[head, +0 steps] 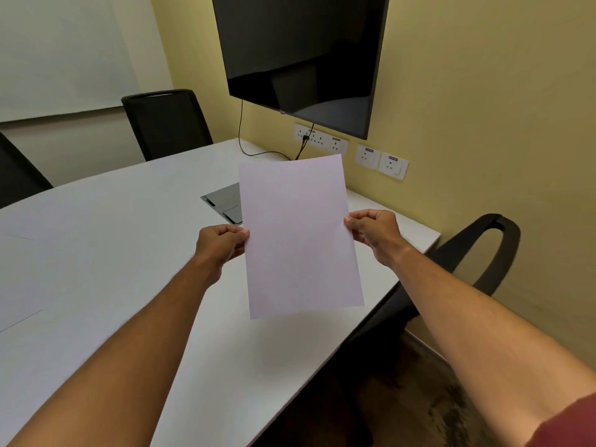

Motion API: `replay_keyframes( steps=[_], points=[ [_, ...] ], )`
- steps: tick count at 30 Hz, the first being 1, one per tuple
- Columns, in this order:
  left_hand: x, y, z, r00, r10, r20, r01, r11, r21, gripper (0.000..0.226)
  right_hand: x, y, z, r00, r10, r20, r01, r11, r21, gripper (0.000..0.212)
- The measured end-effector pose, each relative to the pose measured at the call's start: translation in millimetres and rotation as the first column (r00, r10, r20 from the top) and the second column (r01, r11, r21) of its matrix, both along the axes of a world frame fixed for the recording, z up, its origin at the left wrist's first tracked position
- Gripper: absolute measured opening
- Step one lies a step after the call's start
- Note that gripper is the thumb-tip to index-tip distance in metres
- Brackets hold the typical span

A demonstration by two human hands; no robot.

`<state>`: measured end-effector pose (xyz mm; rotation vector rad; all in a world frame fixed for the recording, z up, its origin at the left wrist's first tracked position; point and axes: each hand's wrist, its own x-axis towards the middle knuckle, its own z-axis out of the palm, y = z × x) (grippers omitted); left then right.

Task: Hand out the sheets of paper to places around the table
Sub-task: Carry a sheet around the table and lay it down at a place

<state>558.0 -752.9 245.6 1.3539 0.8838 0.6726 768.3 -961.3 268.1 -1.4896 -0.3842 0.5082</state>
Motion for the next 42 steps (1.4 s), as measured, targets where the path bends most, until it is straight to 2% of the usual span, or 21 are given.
replay_keyframes(
  steps=[14, 21, 26, 37, 42],
  points=[
    [142, 99, -90, 0.998, 0.011, -0.060, -0.024, 0.976, -0.216, 0.007, 157, 121, -59, 1.000, -0.005, 0.022, 0.010, 0.971, -0.237, 0.008],
    [179, 101, -140, 0.991, 0.046, -0.127, -0.084, 0.947, -0.311, 0.003, 208, 151, -105, 0.999, 0.034, 0.034, -0.019, 0.924, -0.382, 0.011],
    [204, 95, -168, 0.987, 0.045, -0.154, -0.099, 0.926, -0.365, 0.004, 243, 164, -137, 0.996, 0.081, 0.027, -0.058, 0.877, -0.477, 0.005],
    [260, 67, -236, 0.965, 0.045, -0.257, -0.161, 0.877, -0.452, 0.006, 321, 181, -215, 0.994, 0.112, -0.013, -0.098, 0.799, -0.593, 0.008],
    [282, 62, -249, 0.941, 0.078, -0.330, -0.225, 0.872, -0.435, 0.006, 343, 190, -240, 0.991, 0.137, -0.015, -0.115, 0.768, -0.630, 0.012]
  ],
)
